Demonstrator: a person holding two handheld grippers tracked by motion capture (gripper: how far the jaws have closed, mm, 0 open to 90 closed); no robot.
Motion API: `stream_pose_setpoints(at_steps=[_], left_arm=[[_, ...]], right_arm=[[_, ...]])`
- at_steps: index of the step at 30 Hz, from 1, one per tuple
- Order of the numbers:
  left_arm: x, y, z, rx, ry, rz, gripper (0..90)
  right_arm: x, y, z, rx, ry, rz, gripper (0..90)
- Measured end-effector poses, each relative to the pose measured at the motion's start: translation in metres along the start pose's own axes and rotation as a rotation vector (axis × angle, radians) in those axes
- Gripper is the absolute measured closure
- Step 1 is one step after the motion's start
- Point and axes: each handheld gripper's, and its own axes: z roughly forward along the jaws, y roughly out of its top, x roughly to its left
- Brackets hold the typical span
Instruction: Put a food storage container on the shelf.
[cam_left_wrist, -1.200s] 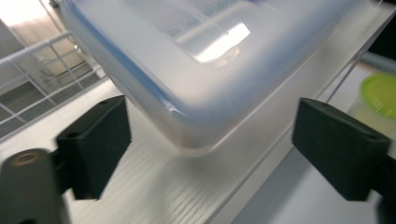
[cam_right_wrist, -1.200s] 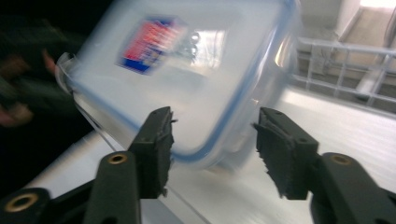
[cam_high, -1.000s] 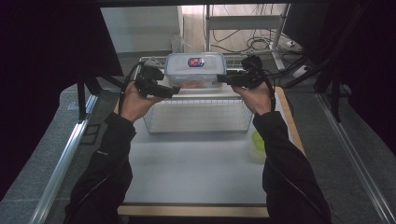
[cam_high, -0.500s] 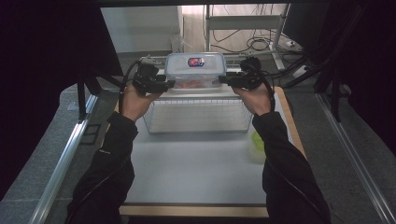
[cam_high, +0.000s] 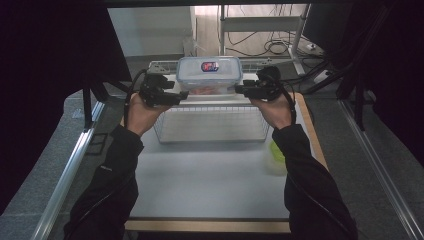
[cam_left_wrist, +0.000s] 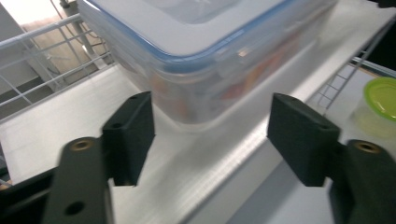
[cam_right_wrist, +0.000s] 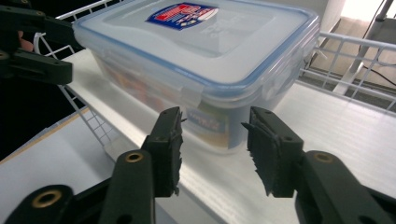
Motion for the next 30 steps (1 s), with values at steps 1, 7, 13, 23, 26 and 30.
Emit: stream_pose_setpoints(at_steps=[1,7,13,23,26,30], left_arm=[[-0.002,-0.002,-0.002,-0.006,-0.001,0.009,28.4],[-0.013,-0.016,-0.011,-0.041,-0.040,0.008,19.0],[-0.022,-0.034,-0.015,-0.057,-0.071,0.013,14.0],[-0.048,-0.060,-0.022,-0.082,-0.124,0.034,10.3],[-0.055,-0.066,-0.023,-0.077,-0.125,0.052,9.3],[-0.064,-0.076,-0.022,-0.074,-0.134,0.065,8.2]], right_arm=[[0.001,-0.001,-0.001,0.001,0.003,-0.006,52.1],[0.008,-0.011,-0.006,-0.003,0.020,-0.026,43.4],[0.012,-0.024,-0.013,-0.013,0.031,-0.048,39.0],[0.021,-0.050,-0.023,0.011,0.052,-0.082,31.2],[0.023,-0.054,-0.025,0.011,0.055,-0.088,30.2],[0.029,-0.063,-0.029,0.005,0.066,-0.101,27.3]])
